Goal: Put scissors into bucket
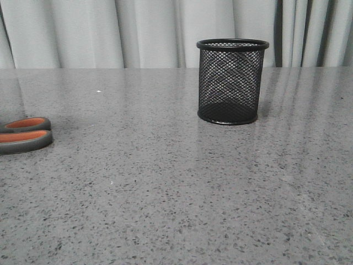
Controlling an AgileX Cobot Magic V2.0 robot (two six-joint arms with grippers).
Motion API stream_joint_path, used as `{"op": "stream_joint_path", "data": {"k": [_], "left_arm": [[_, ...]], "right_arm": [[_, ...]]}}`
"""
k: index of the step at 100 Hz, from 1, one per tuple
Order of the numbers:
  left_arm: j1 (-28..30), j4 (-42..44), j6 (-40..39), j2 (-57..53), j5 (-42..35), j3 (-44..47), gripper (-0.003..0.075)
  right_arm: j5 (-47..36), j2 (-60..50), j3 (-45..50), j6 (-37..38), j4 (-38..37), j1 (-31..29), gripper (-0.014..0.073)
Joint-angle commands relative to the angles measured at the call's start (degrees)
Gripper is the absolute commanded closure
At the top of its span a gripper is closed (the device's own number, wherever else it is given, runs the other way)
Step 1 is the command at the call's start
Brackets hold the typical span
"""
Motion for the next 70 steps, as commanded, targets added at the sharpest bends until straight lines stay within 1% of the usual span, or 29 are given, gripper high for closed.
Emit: {"op": "stream_joint_path", "data": {"k": [1,28,48,70], "left_arm": [[-1.32,-0.6,-0.04,-0.31,-1.13,-1.78,0.0333],[-1.37,1.81,-0.04,2.56,-2.06,-1.88,0.0333],[-1.37,1.74,-0.04,4.06,-4.31,-1.88,0.0333],[-1.37,1.74,-0.04,6.04,-4.4,-1.88,0.0333]], "right_arm": [[-2.88,0.21,-1.96,-0.59,0.82,-0.34,0.0189],[-2.53,0.21,-1.96,-0.59,0.82,-0.34,0.0189],[-2.53,0.21,-1.96,-0.59,0.82,-0.34,0.0189],[-2.53,0.21,-1.96,-0.59,0.82,-0.34,0.0189]]}}
